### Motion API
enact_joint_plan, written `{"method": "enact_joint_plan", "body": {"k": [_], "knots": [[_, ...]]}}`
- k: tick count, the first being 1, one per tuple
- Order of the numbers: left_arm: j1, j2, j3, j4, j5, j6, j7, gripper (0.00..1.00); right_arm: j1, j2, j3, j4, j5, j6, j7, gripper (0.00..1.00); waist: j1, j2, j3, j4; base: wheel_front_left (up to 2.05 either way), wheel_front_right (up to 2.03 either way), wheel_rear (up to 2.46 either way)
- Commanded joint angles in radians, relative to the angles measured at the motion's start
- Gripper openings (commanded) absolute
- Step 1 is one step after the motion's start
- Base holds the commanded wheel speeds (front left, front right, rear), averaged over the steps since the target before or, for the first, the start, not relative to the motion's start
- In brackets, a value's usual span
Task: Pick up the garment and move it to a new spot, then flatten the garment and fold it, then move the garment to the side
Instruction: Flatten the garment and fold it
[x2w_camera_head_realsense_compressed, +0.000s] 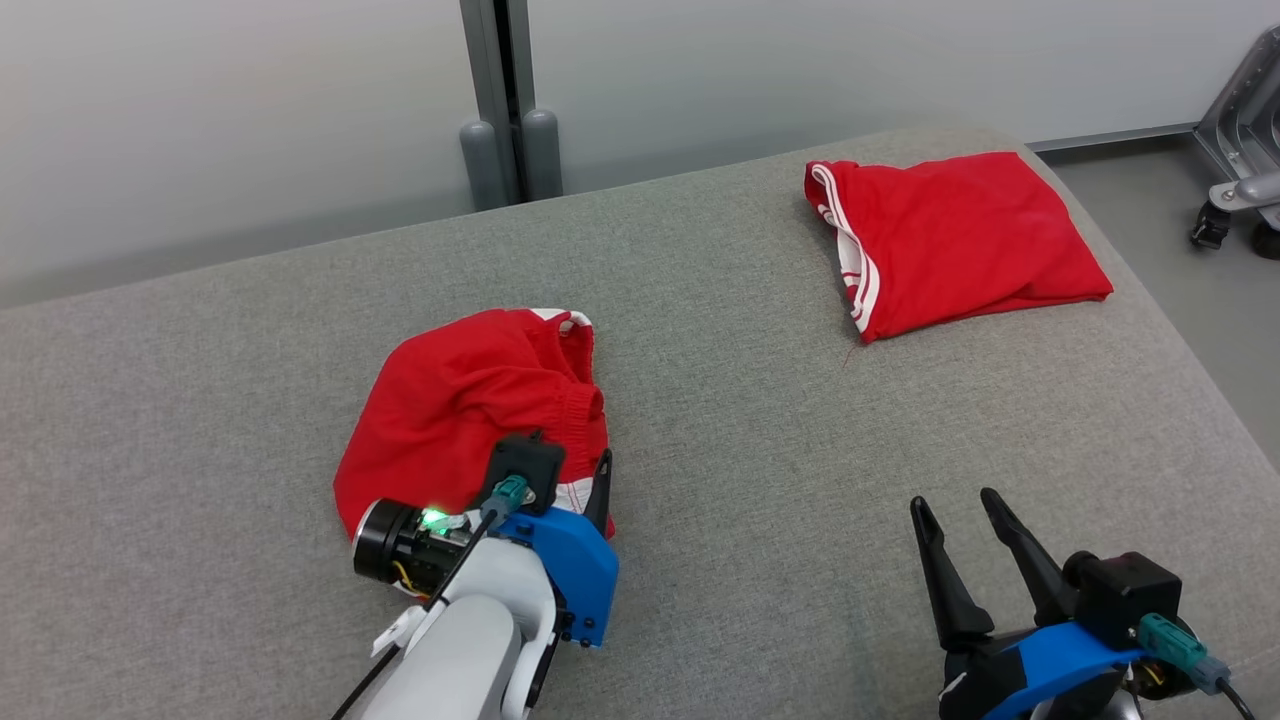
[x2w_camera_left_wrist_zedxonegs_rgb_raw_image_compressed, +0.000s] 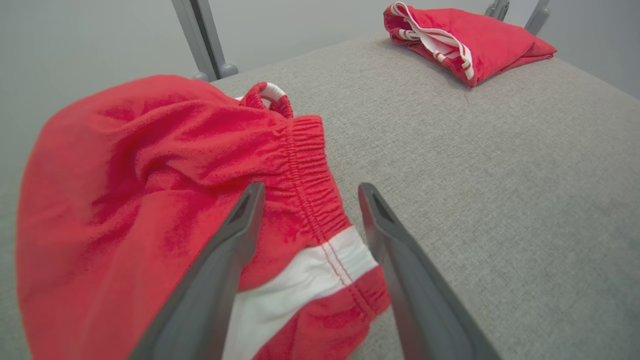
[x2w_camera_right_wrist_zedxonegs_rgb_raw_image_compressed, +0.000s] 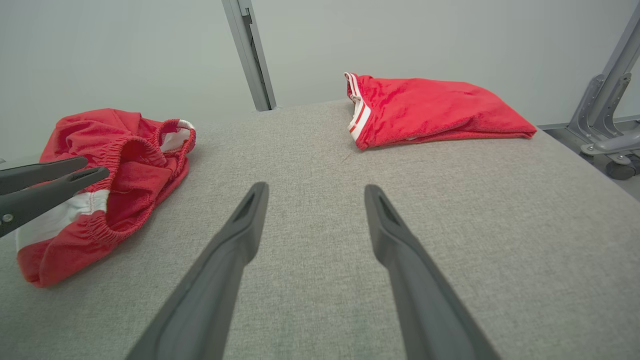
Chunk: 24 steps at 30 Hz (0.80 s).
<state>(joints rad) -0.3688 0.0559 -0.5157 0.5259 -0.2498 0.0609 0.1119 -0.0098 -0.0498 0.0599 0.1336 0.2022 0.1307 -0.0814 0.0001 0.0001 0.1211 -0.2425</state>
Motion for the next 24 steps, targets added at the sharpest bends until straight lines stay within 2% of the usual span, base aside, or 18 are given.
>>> {"method": "enact_joint_plan", "body": {"k": [1, 8, 14, 20, 24], "knots": [[-0.036, -0.003, -0.023, 0.021, 0.023, 0.022, -0.005, 1.00, -0.013, -0.002, 0.002, 0.004, 0.004, 0.000, -0.008, 1.00, -0.0001, -0.0001, 0.004, -0.002, 0.00, 0.00, 0.00], [-0.148, -0.004, -0.095, 0.109, 0.080, 0.065, -0.005, 1.00, -0.030, -0.002, 0.018, 0.011, 0.012, 0.000, -0.013, 1.00, -0.0001, -0.0001, 0.017, -0.008, 0.00, 0.00, 0.00], [-0.254, -0.003, -0.151, 0.222, 0.138, 0.074, 0.046, 1.00, -0.046, -0.002, 0.022, 0.019, 0.022, 0.000, -0.021, 1.00, -0.0001, -0.0001, 0.043, -0.017, 0.00, 0.00, 0.00], [-0.310, 0.015, -0.141, 0.332, 0.135, 0.083, 0.092, 1.00, -0.055, -0.001, 0.015, 0.031, 0.033, 0.000, -0.031, 1.00, -0.0001, -0.0001, 0.063, -0.022, 0.00, 0.00, 0.00], [-0.323, 0.015, -0.135, 0.366, 0.122, 0.075, 0.111, 1.00, -0.054, -0.002, 0.004, 0.035, 0.031, 0.000, -0.036, 1.00, -0.0001, -0.0001, 0.065, -0.016, 0.00, 0.00, 0.00]]}}
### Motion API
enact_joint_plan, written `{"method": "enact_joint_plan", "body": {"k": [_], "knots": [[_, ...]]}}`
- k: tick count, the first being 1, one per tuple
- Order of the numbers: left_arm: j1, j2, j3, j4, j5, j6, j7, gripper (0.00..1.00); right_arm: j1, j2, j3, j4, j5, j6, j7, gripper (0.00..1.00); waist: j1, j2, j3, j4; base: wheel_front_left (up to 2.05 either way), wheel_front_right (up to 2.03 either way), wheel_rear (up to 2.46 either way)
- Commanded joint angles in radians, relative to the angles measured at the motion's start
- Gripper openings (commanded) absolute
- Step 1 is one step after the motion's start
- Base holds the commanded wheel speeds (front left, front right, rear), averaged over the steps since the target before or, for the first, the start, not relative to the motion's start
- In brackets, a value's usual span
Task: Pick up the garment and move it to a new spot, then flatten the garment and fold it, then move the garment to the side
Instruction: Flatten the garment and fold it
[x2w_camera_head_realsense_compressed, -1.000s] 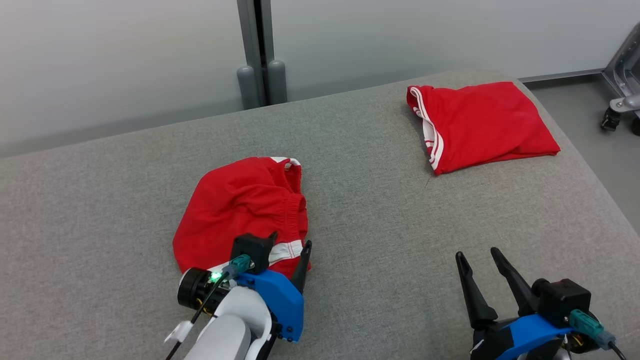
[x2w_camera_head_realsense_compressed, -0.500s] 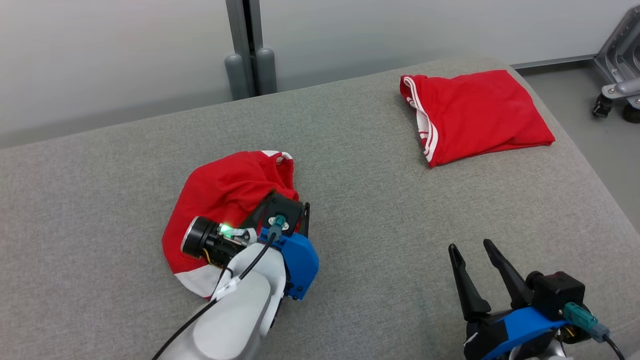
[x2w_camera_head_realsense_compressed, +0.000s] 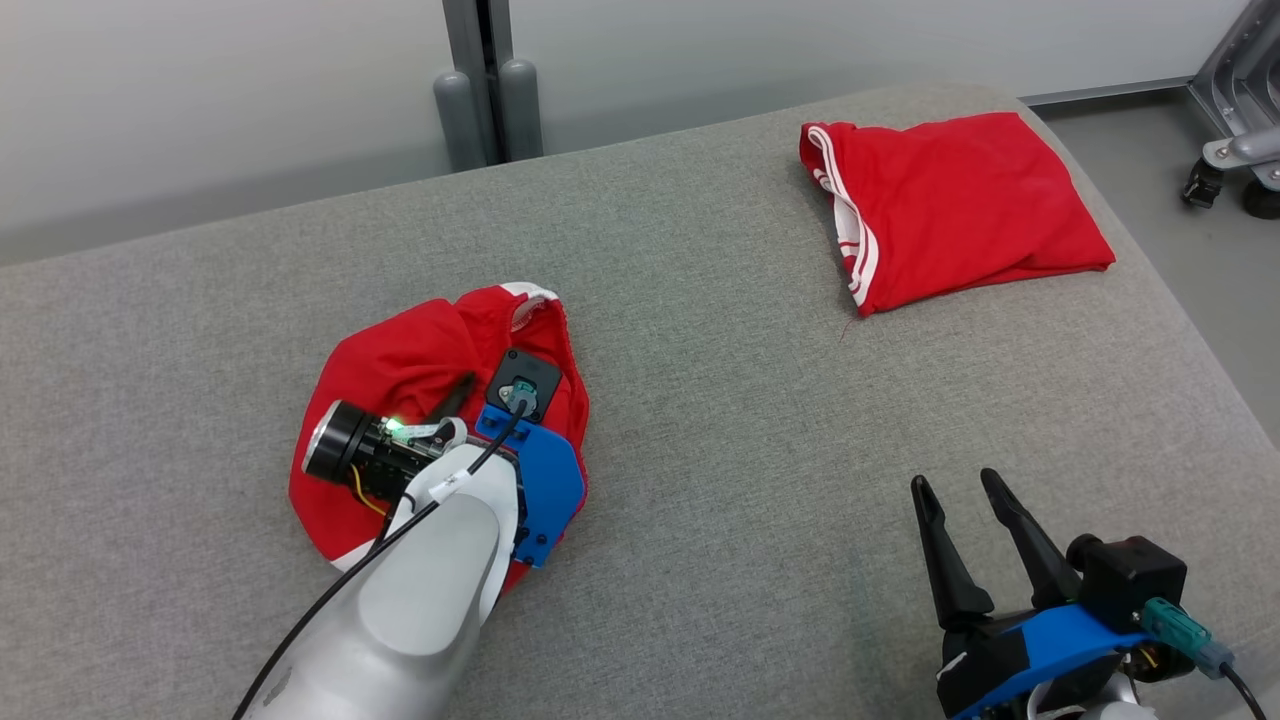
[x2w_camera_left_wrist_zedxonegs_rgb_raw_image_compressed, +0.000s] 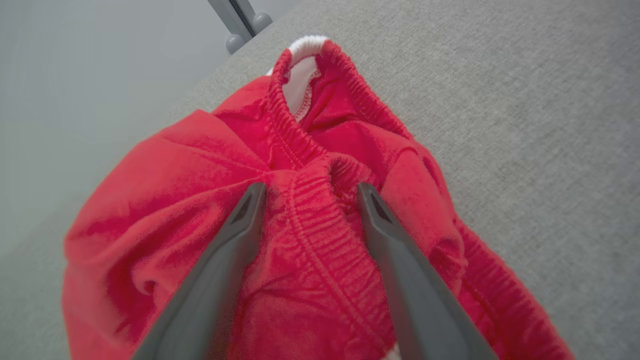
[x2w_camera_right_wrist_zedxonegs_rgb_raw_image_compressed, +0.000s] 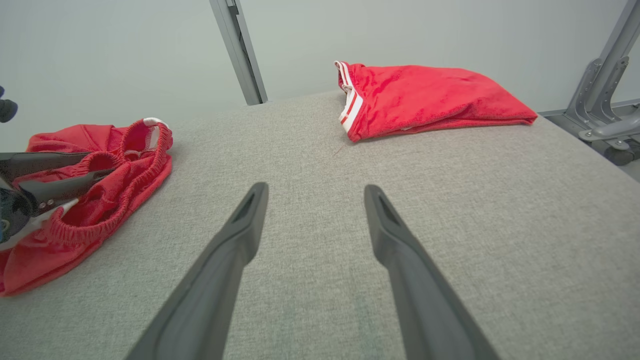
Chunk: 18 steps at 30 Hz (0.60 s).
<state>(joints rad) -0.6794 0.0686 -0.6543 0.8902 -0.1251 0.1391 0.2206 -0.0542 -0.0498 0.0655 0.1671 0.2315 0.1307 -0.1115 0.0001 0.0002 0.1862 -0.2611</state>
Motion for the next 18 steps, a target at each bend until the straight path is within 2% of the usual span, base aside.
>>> {"method": "enact_joint_plan", "body": {"k": [1, 2, 6, 10, 15, 18], "knots": [[-0.015, 0.001, 0.003, 0.011, -0.007, -0.006, 0.005, 0.39, -0.010, -0.002, -0.003, 0.003, 0.001, 0.000, -0.006, 1.00, -0.0001, -0.0002, 0.000, 0.004, 0.00, 0.00, 0.00], [-0.015, 0.002, 0.003, 0.021, -0.012, -0.014, 0.009, 0.00, -0.010, -0.002, -0.005, 0.003, 0.001, 0.000, -0.006, 1.00, -0.0001, -0.0002, 0.000, 0.005, 0.00, 0.00, 0.00], [-0.013, 0.000, 0.010, 0.049, -0.035, -0.028, 0.017, 0.00, -0.013, -0.002, -0.001, 0.005, 0.006, 0.000, -0.004, 1.00, -0.0001, -0.0002, -0.007, 0.011, 0.00, 0.00, 0.00], [-0.035, -0.004, 0.031, 0.019, -0.071, -0.044, -0.060, 0.00, -0.013, -0.002, -0.002, 0.008, 0.005, 0.000, 0.001, 1.00, -0.0001, -0.0002, -0.015, 0.016, 0.00, 0.00, 0.00], [-0.076, -0.016, 0.070, -0.102, -0.159, -0.083, -0.225, 0.00, -0.002, -0.002, -0.013, 0.007, -0.005, 0.000, 0.007, 1.00, -0.0001, -0.0002, -0.030, 0.028, 0.00, 0.00, 0.00], [-0.102, -0.019, 0.047, -0.254, -0.252, -0.092, -0.308, 0.00, 0.005, -0.002, -0.014, -0.001, -0.009, 0.000, 0.012, 1.00, -0.0001, -0.0002, -0.040, 0.035, 0.00, 0.00, 0.00]]}}
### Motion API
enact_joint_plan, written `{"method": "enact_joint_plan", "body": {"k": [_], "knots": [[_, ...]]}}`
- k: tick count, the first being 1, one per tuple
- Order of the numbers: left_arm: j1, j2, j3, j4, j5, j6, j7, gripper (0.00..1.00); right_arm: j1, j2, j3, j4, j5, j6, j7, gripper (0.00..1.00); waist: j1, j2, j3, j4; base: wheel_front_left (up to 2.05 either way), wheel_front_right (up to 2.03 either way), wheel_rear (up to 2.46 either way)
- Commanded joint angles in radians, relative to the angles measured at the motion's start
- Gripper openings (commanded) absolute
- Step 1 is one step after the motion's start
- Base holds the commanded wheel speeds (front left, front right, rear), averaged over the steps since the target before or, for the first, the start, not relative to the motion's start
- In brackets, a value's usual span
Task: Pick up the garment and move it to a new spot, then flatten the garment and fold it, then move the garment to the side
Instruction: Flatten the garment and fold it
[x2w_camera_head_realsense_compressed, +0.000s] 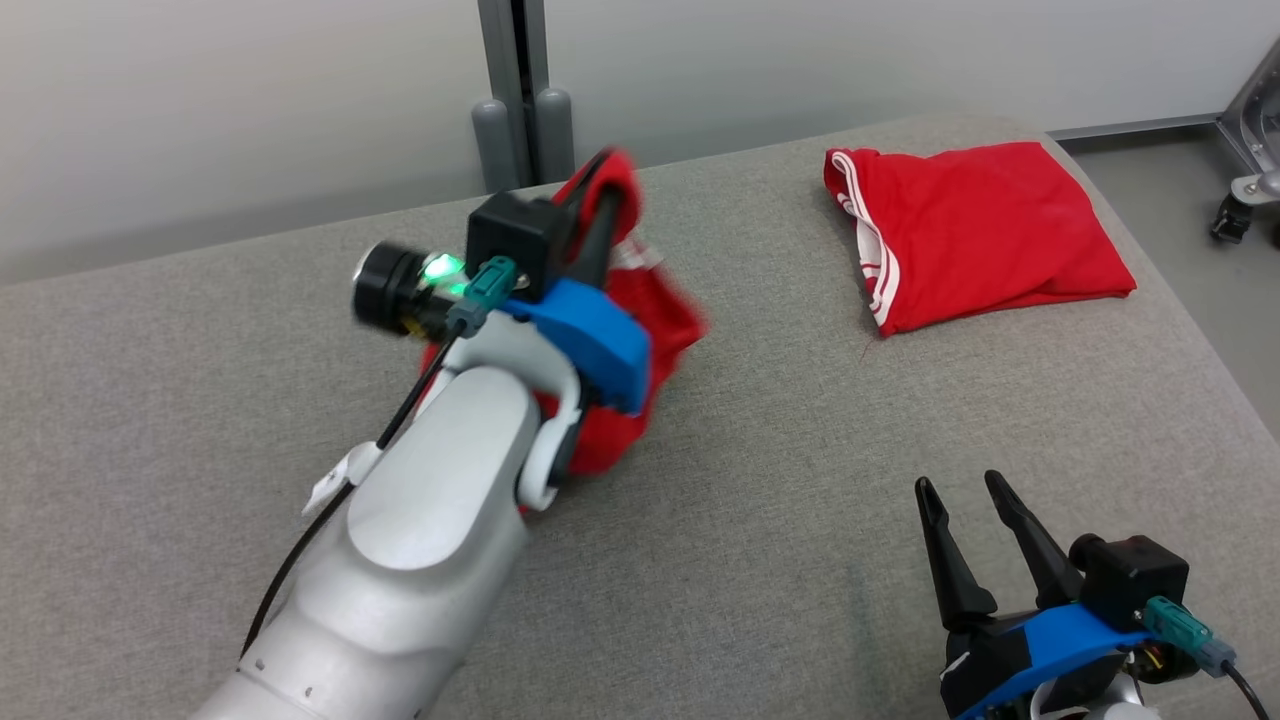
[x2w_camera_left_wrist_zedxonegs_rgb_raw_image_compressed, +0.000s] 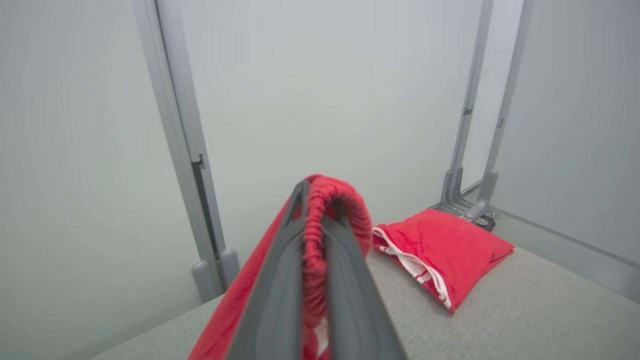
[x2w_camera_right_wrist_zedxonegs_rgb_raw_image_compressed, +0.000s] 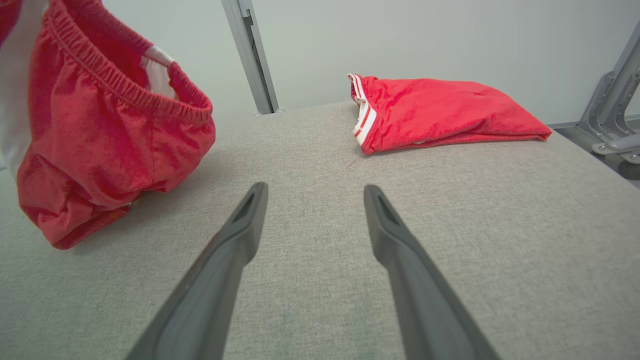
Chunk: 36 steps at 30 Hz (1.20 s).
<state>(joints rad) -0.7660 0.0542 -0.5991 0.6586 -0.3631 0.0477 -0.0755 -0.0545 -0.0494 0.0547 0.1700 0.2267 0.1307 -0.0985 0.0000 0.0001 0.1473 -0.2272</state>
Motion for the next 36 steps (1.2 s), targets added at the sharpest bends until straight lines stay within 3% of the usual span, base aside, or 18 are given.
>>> {"method": "enact_joint_plan", "body": {"k": [1, 7, 11, 14, 20, 26, 27, 28, 29, 36], "knots": [[-0.025, -0.005, -0.025, -0.078, -0.042, 0.006, -0.033, 0.00, 0.008, -0.002, -0.003, -0.006, -0.005, 0.000, 0.002, 1.00, 0.0000, -0.0001, -0.004, 0.004, 0.00, 0.00, 0.00], [-0.058, -0.001, -0.091, -0.393, -0.264, 0.037, -0.136, 0.00, 0.017, -0.002, 0.001, -0.017, -0.007, 0.000, 0.015, 1.00, 0.0000, -0.0001, -0.014, 0.025, 0.00, 0.00, 0.00], [-0.041, -0.001, -0.095, -0.475, -0.312, 0.087, -0.168, 0.00, 0.020, -0.002, -0.002, -0.028, -0.011, 0.000, 0.018, 1.00, 0.0000, -0.0001, -0.007, 0.046, 0.00, 0.00, 0.00], [0.004, 0.013, -0.097, -0.432, -0.300, 0.118, -0.174, 0.00, 0.019, -0.002, 0.001, -0.036, -0.015, 0.000, 0.026, 1.00, 0.0000, -0.0001, 0.006, 0.064, 0.00, 0.00, 0.00], [0.149, 0.123, -0.081, -0.258, -0.285, 0.160, -0.179, 0.00, -0.002, -0.002, 0.013, -0.049, -0.017, 0.000, 0.031, 1.00, 0.0000, -0.0001, 0.039, 0.080, 0.00, 0.00, 0.00], [0.213, 0.188, -0.068, -0.044, -0.264, 0.173, -0.186, 0.00, -0.014, -0.002, 0.028, -0.047, -0.023, 0.000, 0.041, 1.00, 0.0000, -0.0001, 0.050, 0.091, 0.00, 0.00, 0.00], [0.213, 0.191, -0.061, -0.012, -0.264, 0.171, -0.187, 0.27, -0.016, -0.002, 0.032, -0.047, -0.021, 0.000, 0.041, 1.00, 0.0000, -0.0001, 0.049, 0.090, 0.00, 0.00, 0.00], [0.213, 0.188, -0.050, 0.016, -0.270, 0.170, -0.188, 0.77, -0.017, -0.002, 0.035, -0.047, -0.020, 0.000, 0.042, 1.00, 0.0000, -0.0001, 0.048, 0.090, 0.00, 0.00, 0.00], [0.216, 0.183, -0.041, 0.040, -0.279, 0.166, -0.189, 1.00, -0.018, -0.002, 0.038, -0.046, -0.019, 0.000, 0.042, 1.00, 0.0000, -0.0001, 0.046, 0.090, 0.00, 0.00, 0.00], [0.261, 0.134, -0.007, 0.119, -0.341, 0.107, -0.190, 1.00, 0.006, -0.002, 0.034, -0.038, -0.023, 0.000, 0.047, 1.00, 0.0000, -0.0001, 0.014, 0.098, 0.00, 0.00, 0.00]]}}
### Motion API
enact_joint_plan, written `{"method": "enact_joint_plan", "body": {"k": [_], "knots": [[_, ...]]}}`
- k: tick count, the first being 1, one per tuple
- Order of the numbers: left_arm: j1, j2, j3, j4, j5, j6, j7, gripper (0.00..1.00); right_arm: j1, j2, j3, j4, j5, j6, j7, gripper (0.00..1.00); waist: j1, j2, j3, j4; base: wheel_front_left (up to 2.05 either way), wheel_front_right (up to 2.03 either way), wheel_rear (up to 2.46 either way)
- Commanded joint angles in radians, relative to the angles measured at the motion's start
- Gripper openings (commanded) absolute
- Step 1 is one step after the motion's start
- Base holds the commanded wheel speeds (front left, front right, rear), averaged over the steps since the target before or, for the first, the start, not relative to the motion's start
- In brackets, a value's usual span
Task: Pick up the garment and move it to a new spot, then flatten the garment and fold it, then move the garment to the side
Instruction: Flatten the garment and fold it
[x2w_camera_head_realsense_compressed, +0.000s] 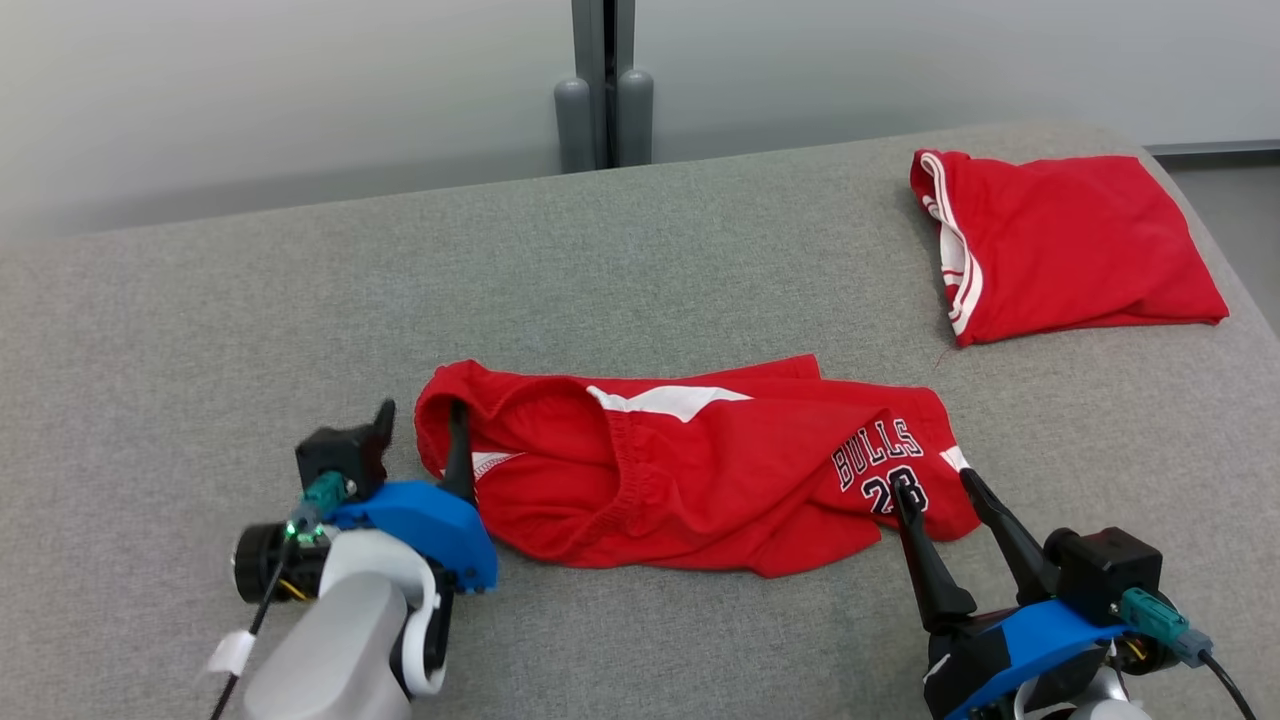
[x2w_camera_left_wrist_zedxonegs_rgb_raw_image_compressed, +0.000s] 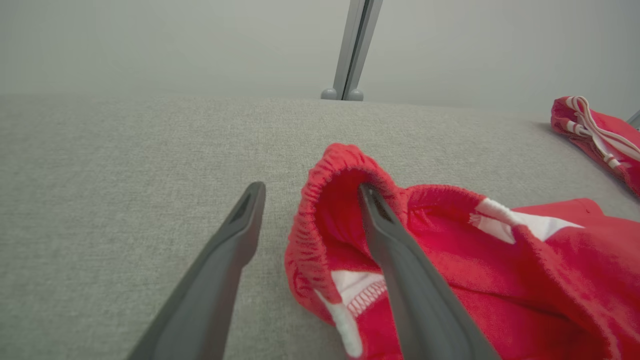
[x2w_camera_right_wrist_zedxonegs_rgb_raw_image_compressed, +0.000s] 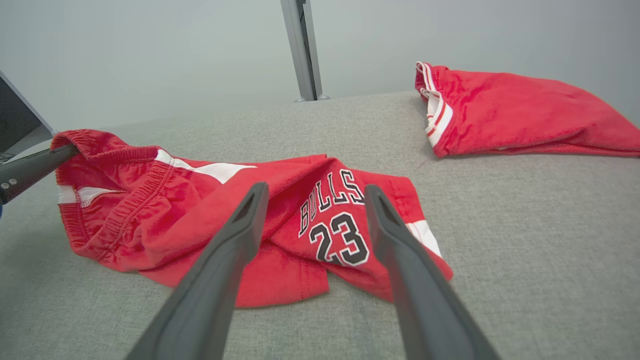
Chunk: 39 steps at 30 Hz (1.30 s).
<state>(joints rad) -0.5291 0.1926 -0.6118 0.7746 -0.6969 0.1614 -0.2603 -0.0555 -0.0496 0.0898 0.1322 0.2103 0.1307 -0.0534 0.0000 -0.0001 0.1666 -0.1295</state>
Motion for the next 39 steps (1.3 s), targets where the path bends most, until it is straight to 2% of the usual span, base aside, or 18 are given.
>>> {"method": "enact_joint_plan", "body": {"k": [1, 4, 7, 10, 14, 19, 22, 27, 31, 32, 33, 34, 38, 39], "knots": [[0.033, -0.009, 0.005, -0.001, -0.013, -0.015, -0.005, 1.00, 0.009, -0.002, -0.002, -0.001, -0.004, 0.000, 0.002, 1.00, 0.0000, 0.0001, -0.010, 0.003, 0.00, 0.00, 0.00], [0.070, -0.023, 0.000, -0.023, -0.029, -0.030, 0.003, 1.00, 0.018, -0.002, -0.005, -0.004, -0.003, 0.000, 0.007, 1.00, 0.0000, 0.0001, -0.021, 0.010, 0.00, 0.00, 0.00], [0.102, -0.027, 0.000, -0.066, -0.049, -0.018, 0.034, 1.00, 0.019, -0.002, -0.006, -0.008, -0.002, 0.000, 0.007, 1.00, 0.0000, 0.0001, -0.029, 0.011, 0.00, 0.00, 0.00], [0.117, -0.046, -0.004, -0.157, -0.084, -0.028, 0.104, 1.00, 0.022, -0.002, -0.004, -0.011, 0.001, 0.000, 0.002, 1.00, 0.0000, 0.0001, -0.027, 0.008, 0.00, 0.00, 0.00], [0.073, -0.071, -0.028, -0.196, -0.106, -0.027, 0.199, 1.00, 0.010, -0.002, 0.012, -0.009, 0.011, 0.000, -0.002, 1.00, 0.0000, 0.0001, -0.018, -0.013, 0.00, 0.00, 0.00], [0.011, -0.103, -0.030, -0.158, -0.150, -0.009, 0.315, 1.00, -0.007, -0.002, 0.036, -0.003, 0.020, 0.000, -0.011, 1.00, 0.0000, 0.0001, -0.003, -0.058, 0.00, 0.00, 0.00], [-0.022, -0.109, -0.029, -0.114, -0.149, 0.027, 0.343, 1.00, -0.017, -0.002, 0.041, 0.006, 0.025, 0.000, -0.021, 1.00, 0.0000, 0.0001, 0.003, -0.083, 0.00, 0.00, 0.00], [-0.054, -0.115, -0.021, -0.063, -0.167, 0.058, 0.386, 1.00, -0.018, -0.002, 0.037, 0.013, 0.027, 0.000, -0.029, 1.00, 0.0000, 0.0001, 0.010, -0.103, 0.00, 0.00, 0.00], [-0.072, -0.119, -0.021, -0.045, -0.183, 0.030, 0.402, 1.00, -0.020, -0.002, 0.032, 0.016, 0.028, 0.000, -0.036, 1.00, 0.0000, 0.0001, 0.016, -0.106, 0.00, 0.00, 0.00], [-0.083, -0.122, -0.028, -0.043, -0.182, 0.007, 0.388, 0.49, -0.020, -0.002, 0.028, 0.019, 0.029, 0.000, -0.038, 1.00, 0.0000, 0.0001, 0.018, -0.102, 0.00, 0.00, 0.00], [-0.085, -0.122, -0.029, -0.040, -0.183, -0.003, 0.381, 0.04, -0.020, -0.002, 0.028, 0.020, 0.030, 0.000, -0.037, 1.00, 0.0000, 0.0001, 0.019, -0.099, 0.00, 0.00, 0.00], [-0.085, -0.122, -0.033, -0.031, -0.188, -0.015, 0.389, 0.00, -0.021, -0.002, 0.031, 0.021, 0.031, 0.000, -0.037, 1.00, 0.0000, 0.0001, 0.019, -0.095, 0.00, 0.00, 0.00], [-0.093, -0.126, -0.044, -0.016, -0.198, -0.047, 0.410, 0.00, -0.023, -0.002, 0.023, 0.022, 0.030, 0.000, -0.039, 1.00, 0.0000, 0.0001, 0.020, -0.079, 0.00, 0.00, 0.00], [-0.091, -0.129, -0.047, -0.015, -0.210, -0.068, 0.414, 0.00, -0.022, -0.002, 0.019, 0.022, 0.026, 0.000, -0.039, 1.00, 0.0000, 0.0001, 0.019, -0.067, 0.00, 0.00, 0.00]]}}
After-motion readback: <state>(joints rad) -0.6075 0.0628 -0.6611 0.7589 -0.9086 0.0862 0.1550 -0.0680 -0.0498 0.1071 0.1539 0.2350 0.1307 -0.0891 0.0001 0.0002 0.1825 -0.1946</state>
